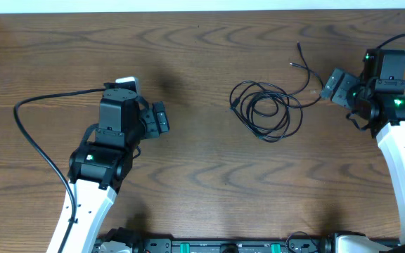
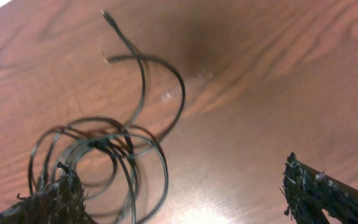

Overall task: Untangle cables
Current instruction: 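Reach the left gripper to the black cable bundle and grasp it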

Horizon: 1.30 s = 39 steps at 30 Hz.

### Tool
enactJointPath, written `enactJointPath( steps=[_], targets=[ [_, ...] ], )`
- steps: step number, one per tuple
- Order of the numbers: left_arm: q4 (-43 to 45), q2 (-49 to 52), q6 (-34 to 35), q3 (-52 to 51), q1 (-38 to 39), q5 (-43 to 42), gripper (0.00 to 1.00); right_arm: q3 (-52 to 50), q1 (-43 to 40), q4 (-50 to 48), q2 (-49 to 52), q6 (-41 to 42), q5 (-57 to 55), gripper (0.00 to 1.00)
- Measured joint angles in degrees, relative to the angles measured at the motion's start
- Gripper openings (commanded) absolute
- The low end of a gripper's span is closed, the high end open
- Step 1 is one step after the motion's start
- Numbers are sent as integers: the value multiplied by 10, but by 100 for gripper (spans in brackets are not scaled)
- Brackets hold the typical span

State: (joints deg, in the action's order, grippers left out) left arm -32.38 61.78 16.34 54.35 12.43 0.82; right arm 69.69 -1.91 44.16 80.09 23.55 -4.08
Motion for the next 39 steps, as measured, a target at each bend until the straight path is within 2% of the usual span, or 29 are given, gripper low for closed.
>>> enactJointPath(
  steps=[6, 13, 24, 33, 39],
  targets=[
    [1, 0, 6, 0, 0, -30, 93, 0, 0, 8, 0, 2, 3, 99],
    [3, 0, 44, 0, 5, -40, 92, 0, 0, 3, 0, 2, 5, 99],
    [18, 16, 79, 0, 85, -37, 93, 0, 0, 3, 0, 4, 7, 99],
    [53, 141, 82, 18, 174, -35, 93, 0, 0, 4, 0, 4, 7, 99],
    [125, 231, 39, 56, 229, -35, 92, 0, 0, 4, 0, 4, 7, 99]
  ],
)
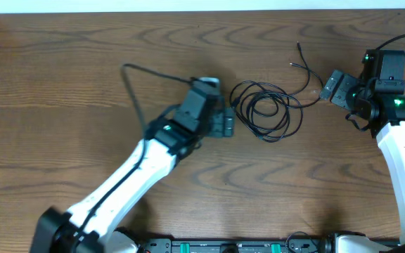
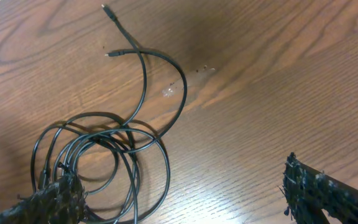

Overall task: Untangle cables
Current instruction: 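Reach the left gripper to the black cable bundle and grasp it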

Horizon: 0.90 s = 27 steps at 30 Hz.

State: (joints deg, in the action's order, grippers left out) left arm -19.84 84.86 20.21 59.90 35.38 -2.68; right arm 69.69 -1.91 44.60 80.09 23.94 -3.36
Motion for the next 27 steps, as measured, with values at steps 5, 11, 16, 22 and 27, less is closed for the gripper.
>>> enactJointPath(
  steps=[5, 11, 16, 22, 27],
  targets=[
    [91, 76, -55, 2, 28, 0, 89, 0, 0, 0, 0, 0, 0, 99],
    [196, 147, -139, 2, 48, 0, 87, 0, 0, 0, 0, 0, 0, 99],
    [284, 194, -203, 3, 55, 0, 85, 0, 0, 0, 0, 0, 0, 99],
    [365, 251, -229, 3, 55, 0, 82, 0, 0, 0, 0, 0, 1, 99],
    [393, 289, -236, 3, 55, 0, 76, 0, 0, 0, 0, 0, 2, 99]
  ],
)
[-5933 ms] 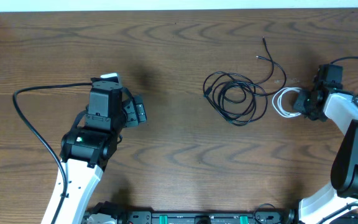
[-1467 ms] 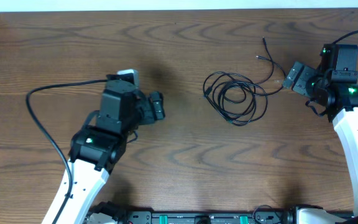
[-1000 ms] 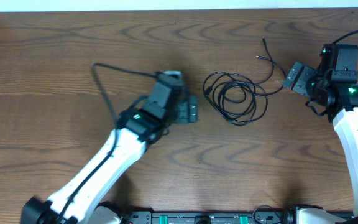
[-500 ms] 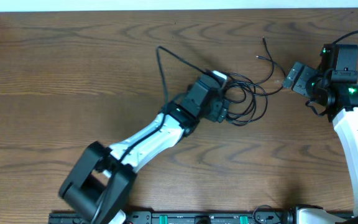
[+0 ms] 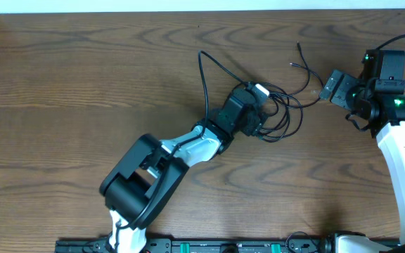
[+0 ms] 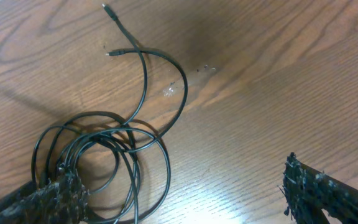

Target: Untangle cables

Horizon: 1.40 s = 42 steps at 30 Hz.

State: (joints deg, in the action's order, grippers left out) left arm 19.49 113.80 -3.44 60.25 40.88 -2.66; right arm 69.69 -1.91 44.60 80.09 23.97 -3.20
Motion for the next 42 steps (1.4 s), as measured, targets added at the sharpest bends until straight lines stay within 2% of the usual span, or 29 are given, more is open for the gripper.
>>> enactJointPath(
  steps=[2, 8, 13, 18, 20, 21, 26, 30, 38, 42],
  targets=[
    [4, 13, 0, 0, 0, 0, 73, 0, 0, 0, 0, 0, 0, 99],
    [3, 23, -1, 0, 0, 1, 56, 0, 0, 0, 0, 0, 0, 99],
    [-17, 23, 11, 0, 0, 38, 44, 0, 0, 0, 0, 0, 0, 99],
    [-30, 23, 20, 0, 0, 69, 25, 0, 0, 0, 0, 0, 0, 99],
    [-49, 21, 21, 2, 0, 84, 11, 0, 0, 0, 0, 0, 0, 99],
    [-68, 18, 20, 5, 1, 95, 7, 0, 0, 0, 0, 0, 0, 99],
    [-194, -11, 39, 13, 1, 163, 7, 0, 0, 0, 0, 0, 0, 99],
    [-286, -32, 95, 14, 1, 190, 7, 0, 0, 0, 0, 0, 0, 99],
    [-462, -81, 216, 12, 1, 200, 7, 0, 0, 0, 0, 0, 0, 99],
    [-497, -144, 276, 11, 0, 191, 7, 0, 0, 0, 0, 0, 0, 99]
  ],
)
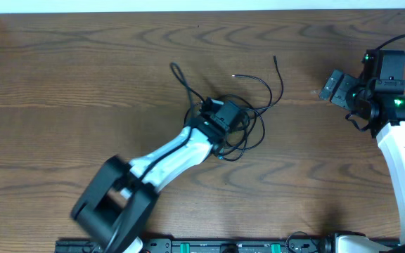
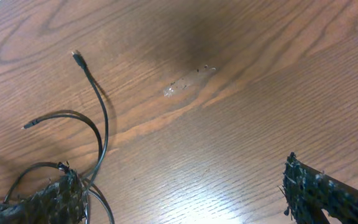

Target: Untangle cables

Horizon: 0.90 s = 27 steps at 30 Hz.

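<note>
A thin black cable lies coiled in a loose tangle (image 1: 248, 133) at mid table, and its two free ends (image 1: 274, 60) curl off toward the far side. My left gripper (image 1: 225, 116) sits on the coil's left edge, shut on strands of it; the arm stretches diagonally from the near left. In the right wrist view only the cable's ends (image 2: 98, 106) and a bit of coil show at the lower left. My right gripper (image 1: 332, 86) hangs open at the far right, well clear of the cable, with bare wood between its fingers (image 2: 182, 193).
The left arm's own black lead (image 1: 181, 76) arches up just left of the coil. A pale smudge (image 2: 188, 81) marks the wood. The right arm (image 1: 399, 140) stands along the right edge. The table's far edge (image 1: 188, 8) meets a white wall.
The left gripper has shifted left and slightly nearer, and the coil has come with it. The cable's free ends have moved left too. The right gripper has stayed put and open.
At first the left gripper rested at the left of the table, far from the coil. Then it stood at the coil's left edge, then over the coil itself. Now the coil lies further left with the gripper on it. The right arm never moved.
</note>
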### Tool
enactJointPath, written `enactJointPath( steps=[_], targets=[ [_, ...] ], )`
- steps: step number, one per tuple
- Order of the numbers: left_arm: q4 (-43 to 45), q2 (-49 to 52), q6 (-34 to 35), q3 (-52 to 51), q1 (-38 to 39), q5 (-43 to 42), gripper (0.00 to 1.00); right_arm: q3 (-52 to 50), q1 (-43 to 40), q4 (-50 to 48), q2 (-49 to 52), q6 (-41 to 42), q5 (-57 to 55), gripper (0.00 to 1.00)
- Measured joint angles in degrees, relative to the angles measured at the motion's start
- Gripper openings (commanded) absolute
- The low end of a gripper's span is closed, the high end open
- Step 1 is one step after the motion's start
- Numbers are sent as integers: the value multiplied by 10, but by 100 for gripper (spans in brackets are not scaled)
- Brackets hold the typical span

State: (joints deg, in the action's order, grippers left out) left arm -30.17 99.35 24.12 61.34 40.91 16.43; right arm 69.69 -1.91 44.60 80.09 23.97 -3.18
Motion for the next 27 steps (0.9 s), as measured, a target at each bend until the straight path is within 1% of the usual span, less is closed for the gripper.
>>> enactJointPath(
  steps=[5, 7, 8, 10, 12, 17, 20, 27],
  targets=[
    [4, -121, 29, 0, 0, -40, 8, 0, 0, 0, 0, 0, 0, 99],
    [15, -168, 29, 0, 0, -46, 17, 0, 0, 0, 0, 0, 0, 99],
    [22, -187, 30, 0, 0, -48, 35, 0, 0, 0, 0, 0, 0, 99],
    [36, -212, 17, 0, 0, -54, 64, 0, 0, 0, 0, 0, 0, 99],
    [39, -216, -22, 0, 0, -62, 94, 0, 0, 0, 0, 0, 0, 99],
    [38, -167, -164, 0, 0, -89, 95, 0, 0, 0, 0, 0, 0, 99],
    [45, -131, -227, 0, -10, -102, 95, 0, 0, 0, 0, 0, 0, 99],
    [130, -72, -314, 0, -84, -122, 95, 0, 0, 1, 0, 0, 0, 99]
  ],
)
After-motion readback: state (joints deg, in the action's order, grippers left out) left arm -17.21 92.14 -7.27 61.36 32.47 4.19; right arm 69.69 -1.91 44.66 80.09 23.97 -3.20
